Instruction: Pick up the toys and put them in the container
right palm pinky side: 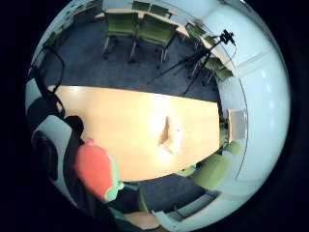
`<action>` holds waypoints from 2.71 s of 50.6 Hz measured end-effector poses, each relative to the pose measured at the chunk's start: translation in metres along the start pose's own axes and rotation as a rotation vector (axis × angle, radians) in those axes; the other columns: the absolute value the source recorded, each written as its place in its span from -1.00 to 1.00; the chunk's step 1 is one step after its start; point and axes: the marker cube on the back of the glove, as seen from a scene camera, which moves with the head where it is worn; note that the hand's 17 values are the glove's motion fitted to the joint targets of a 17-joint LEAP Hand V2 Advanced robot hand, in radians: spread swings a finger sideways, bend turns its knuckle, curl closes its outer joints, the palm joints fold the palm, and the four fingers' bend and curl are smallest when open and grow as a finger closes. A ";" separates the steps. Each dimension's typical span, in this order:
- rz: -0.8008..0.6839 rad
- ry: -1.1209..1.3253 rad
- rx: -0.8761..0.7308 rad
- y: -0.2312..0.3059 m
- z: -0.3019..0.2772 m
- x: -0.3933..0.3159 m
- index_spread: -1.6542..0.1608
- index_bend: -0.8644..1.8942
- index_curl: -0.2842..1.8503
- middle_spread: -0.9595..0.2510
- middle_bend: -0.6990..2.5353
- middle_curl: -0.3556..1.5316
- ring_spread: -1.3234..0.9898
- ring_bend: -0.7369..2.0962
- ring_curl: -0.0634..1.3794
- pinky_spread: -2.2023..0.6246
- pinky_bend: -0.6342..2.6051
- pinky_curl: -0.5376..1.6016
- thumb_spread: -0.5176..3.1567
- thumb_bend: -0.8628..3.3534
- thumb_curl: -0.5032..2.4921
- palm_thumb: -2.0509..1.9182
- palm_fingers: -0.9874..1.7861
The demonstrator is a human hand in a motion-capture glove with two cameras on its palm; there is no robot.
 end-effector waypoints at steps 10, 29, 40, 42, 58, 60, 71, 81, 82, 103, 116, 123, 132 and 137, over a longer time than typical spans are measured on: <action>-0.515 -0.090 0.048 0.012 -0.032 -0.126 0.26 -0.23 0.17 -0.09 -0.06 0.17 -0.23 0.35 -0.20 0.25 -0.02 -0.12 -0.46 -0.48 -0.13 0.34 0.49; -0.507 -0.011 -0.018 -0.002 0.020 -0.335 0.24 -0.26 0.27 -0.11 -0.07 0.22 -0.23 0.35 -0.17 0.25 -0.02 -0.11 -0.50 -0.49 -0.04 0.33 0.48; -0.485 -0.100 -0.124 -0.027 0.063 -0.319 0.23 -0.29 0.30 -0.13 -0.09 0.24 -0.24 0.35 -0.15 0.25 -0.01 -0.10 -0.50 -0.50 0.00 0.31 0.40; -0.458 -0.048 -0.155 -0.028 0.072 -0.314 0.25 -0.41 0.26 -0.13 -0.16 0.22 -0.24 0.36 -0.14 0.26 0.05 -0.07 -0.44 -0.54 -0.02 0.25 0.18; -0.471 -0.007 -0.093 0.012 0.057 -0.348 0.40 -0.33 -0.15 0.38 -0.37 0.02 -0.01 0.06 -0.40 0.45 0.19 -0.08 -0.25 -0.65 -0.32 -0.05 -0.38; -0.441 0.064 -0.067 0.010 0.055 -0.331 0.41 -0.32 -0.17 0.40 -0.37 0.01 0.00 0.06 -0.41 0.46 0.18 -0.09 -0.24 -0.65 -0.34 -0.04 -0.37; -0.414 0.116 -0.071 0.004 0.031 -0.213 0.42 -0.27 -0.25 0.45 -0.36 -0.02 -0.01 0.05 -0.44 0.48 0.12 -0.14 -0.22 -0.65 -0.43 -0.04 -0.30; -0.199 0.154 -0.043 0.017 0.004 -0.042 0.42 -0.25 -0.29 0.45 -0.37 -0.05 -0.03 0.05 -0.45 0.49 0.09 -0.16 -0.22 -0.65 -0.48 -0.04 -0.26; -0.169 0.157 -0.044 0.018 0.004 -0.028 0.42 -0.25 -0.29 0.44 -0.37 -0.05 -0.03 0.05 -0.45 0.49 0.09 -0.17 -0.22 -0.64 -0.48 -0.04 -0.25; 0.086 0.189 -0.100 0.063 0.035 0.177 0.40 -0.24 -0.31 0.40 -0.38 -0.10 -0.05 0.03 -0.49 0.49 0.03 -0.19 -0.22 -0.64 -0.53 -0.04 -0.21; 0.195 0.155 -0.178 0.110 0.104 0.262 0.40 -0.25 -0.33 0.34 -0.37 -0.11 -0.06 0.03 -0.50 0.52 -0.01 -0.21 -0.22 -0.64 -0.54 -0.04 -0.21; 0.217 0.147 -0.230 0.130 0.138 0.286 0.40 -0.25 -0.34 0.31 -0.36 -0.11 -0.06 0.01 -0.52 0.53 -0.01 -0.20 -0.23 -0.64 -0.55 -0.03 -0.22; 0.232 0.125 -0.283 0.153 0.172 0.309 0.40 -0.24 -0.34 0.31 -0.39 -0.13 -0.04 -0.07 -0.57 0.54 0.02 -0.19 -0.23 -0.64 -0.55 -0.03 -0.28; 0.235 0.127 -0.310 0.161 0.186 0.315 0.40 -0.24 -0.34 0.31 -0.41 -0.14 -0.03 -0.09 -0.58 0.55 0.02 -0.19 -0.23 -0.64 -0.55 -0.03 -0.28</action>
